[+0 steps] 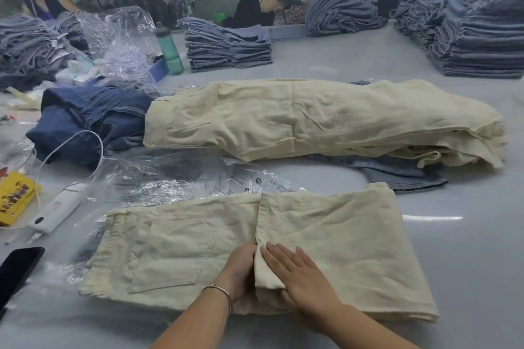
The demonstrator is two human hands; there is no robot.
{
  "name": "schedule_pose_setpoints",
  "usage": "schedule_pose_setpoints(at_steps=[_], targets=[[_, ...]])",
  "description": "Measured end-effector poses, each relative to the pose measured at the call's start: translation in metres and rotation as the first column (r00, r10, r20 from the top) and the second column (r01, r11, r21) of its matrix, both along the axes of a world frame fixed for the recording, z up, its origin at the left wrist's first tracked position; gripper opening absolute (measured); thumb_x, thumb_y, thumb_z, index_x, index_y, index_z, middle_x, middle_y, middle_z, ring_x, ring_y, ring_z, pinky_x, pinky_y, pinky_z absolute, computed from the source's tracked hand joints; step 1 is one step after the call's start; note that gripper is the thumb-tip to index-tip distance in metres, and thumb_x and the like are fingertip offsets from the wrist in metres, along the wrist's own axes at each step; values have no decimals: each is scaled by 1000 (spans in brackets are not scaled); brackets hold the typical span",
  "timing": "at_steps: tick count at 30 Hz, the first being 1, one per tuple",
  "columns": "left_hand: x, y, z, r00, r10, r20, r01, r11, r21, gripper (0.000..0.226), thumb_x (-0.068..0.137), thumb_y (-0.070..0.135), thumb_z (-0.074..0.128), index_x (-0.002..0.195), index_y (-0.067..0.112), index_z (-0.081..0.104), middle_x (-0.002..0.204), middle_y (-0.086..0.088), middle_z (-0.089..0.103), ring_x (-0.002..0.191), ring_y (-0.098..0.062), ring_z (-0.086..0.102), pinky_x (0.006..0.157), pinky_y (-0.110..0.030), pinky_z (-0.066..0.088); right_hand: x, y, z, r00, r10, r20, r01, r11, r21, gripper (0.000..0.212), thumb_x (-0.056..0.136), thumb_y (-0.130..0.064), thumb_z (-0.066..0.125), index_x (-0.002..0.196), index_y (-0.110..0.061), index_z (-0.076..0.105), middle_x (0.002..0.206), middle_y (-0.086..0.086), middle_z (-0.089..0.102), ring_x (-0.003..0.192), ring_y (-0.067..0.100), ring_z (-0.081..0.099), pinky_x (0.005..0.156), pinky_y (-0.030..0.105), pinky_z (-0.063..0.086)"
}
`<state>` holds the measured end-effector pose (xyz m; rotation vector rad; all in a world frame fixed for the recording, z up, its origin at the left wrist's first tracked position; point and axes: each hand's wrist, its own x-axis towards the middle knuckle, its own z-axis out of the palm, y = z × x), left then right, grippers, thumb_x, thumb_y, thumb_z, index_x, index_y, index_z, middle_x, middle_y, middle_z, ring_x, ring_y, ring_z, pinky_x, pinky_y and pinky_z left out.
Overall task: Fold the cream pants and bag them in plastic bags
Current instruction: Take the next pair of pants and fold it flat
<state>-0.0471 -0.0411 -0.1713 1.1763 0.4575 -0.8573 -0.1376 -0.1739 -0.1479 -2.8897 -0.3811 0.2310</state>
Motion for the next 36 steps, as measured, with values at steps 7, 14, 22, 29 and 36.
schedule_pose_setpoints(at_steps=[7, 14, 22, 29, 36], targets=[[-2, -9, 14, 988, -99, 116, 90, 993, 81, 40, 97, 24, 52, 123, -6, 59, 110, -22, 68, 99, -32, 67, 90, -40, 53, -9, -19, 14, 995, 57, -83, -66, 991, -118, 68, 81, -69, 29, 135, -35, 53, 142, -13, 49, 129, 5, 48, 107, 32, 25], [10, -59, 104, 959, -166, 230, 183, 982, -55, 25, 89, 10, 49, 101, -5, 66, 96, -18, 71, 83, -28, 69, 77, -34, 56, -29, -81, 43, 945, -277, 176, 270, 961, 62, 101, 55, -44, 76, 141, -6, 41, 141, 16, 48, 128, 33, 50, 107, 42, 39], [21, -66, 136, 944, -150, 292, 225, 944, -241, 33, 79, 16, 54, 101, 0, 73, 102, -18, 71, 90, -31, 70, 74, -38, 59, -57, -123, 28, 757, -443, 480, 423, 893, 155, 77, 43, 7, 73, 119, -1, 65, 117, 17, 66, 102, 33, 67, 76, 38, 57], [-4, -16, 33, 918, -221, 331, 47, 886, 462, 23, 91, -4, 53, 112, -1, 63, 103, -21, 70, 89, -33, 68, 84, -47, 55, -75, -128, -6, 829, -328, 453, 457, 864, -210, 51, 62, -14, 52, 108, -10, 74, 111, 24, 67, 102, 43, 65, 97, 62, 32], [10, -24, 43, 779, -213, 590, -152, 848, 507, 4, 91, 9, 60, 93, 7, 62, 92, -16, 70, 84, -28, 65, 80, -47, 52, -89, -166, -8, 809, -342, 478, 447, 886, -124, 44, 55, 0, 76, 99, -6, 76, 102, 19, 72, 86, 34, 72, 43, 32, 54]])
